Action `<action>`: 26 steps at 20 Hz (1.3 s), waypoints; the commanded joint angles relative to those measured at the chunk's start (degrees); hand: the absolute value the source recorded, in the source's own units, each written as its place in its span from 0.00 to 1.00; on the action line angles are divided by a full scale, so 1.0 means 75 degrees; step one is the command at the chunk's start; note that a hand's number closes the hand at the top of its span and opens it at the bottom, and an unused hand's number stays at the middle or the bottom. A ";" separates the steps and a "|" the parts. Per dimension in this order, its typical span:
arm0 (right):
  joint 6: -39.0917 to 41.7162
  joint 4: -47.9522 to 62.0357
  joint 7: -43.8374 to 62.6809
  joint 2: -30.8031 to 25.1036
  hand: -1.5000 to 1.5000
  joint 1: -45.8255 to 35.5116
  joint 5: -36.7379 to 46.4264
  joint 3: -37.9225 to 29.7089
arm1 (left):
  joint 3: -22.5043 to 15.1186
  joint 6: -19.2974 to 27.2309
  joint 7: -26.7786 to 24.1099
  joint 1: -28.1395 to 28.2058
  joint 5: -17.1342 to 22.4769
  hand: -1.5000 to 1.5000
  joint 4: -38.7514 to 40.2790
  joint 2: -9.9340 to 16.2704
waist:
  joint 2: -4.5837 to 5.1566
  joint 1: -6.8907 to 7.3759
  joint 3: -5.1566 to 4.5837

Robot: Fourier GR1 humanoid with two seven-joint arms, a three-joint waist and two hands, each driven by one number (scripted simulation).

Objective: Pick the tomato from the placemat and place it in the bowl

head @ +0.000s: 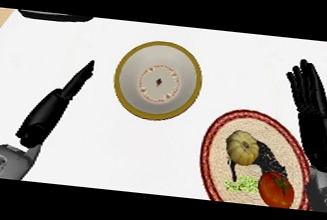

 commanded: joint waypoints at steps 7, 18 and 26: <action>0.1989 0.0268 0.1659 -0.2558 1.00 0.0671 0.1641 0.1576 | 0.0457 0.0609 0.0732 0.0177 0.0884 0.50 0.0237 -0.1083 | -0.0196 0.0284 -0.0397; 0.0380 -0.2577 0.2146 -0.0881 0.00 0.3826 -0.1372 -0.0798 | 0.0755 0.1342 0.1847 -0.0237 0.0662 0.50 -0.0105 -0.1663 | -0.0113 0.0023 -0.0205; 0.0970 -0.2248 0.4992 -0.2802 0.00 0.2347 -0.1791 -0.1855 | 0.0537 0.1434 0.1627 -0.0363 0.0356 0.50 0.0241 -0.2160 | -0.0080 0.0122 -0.0209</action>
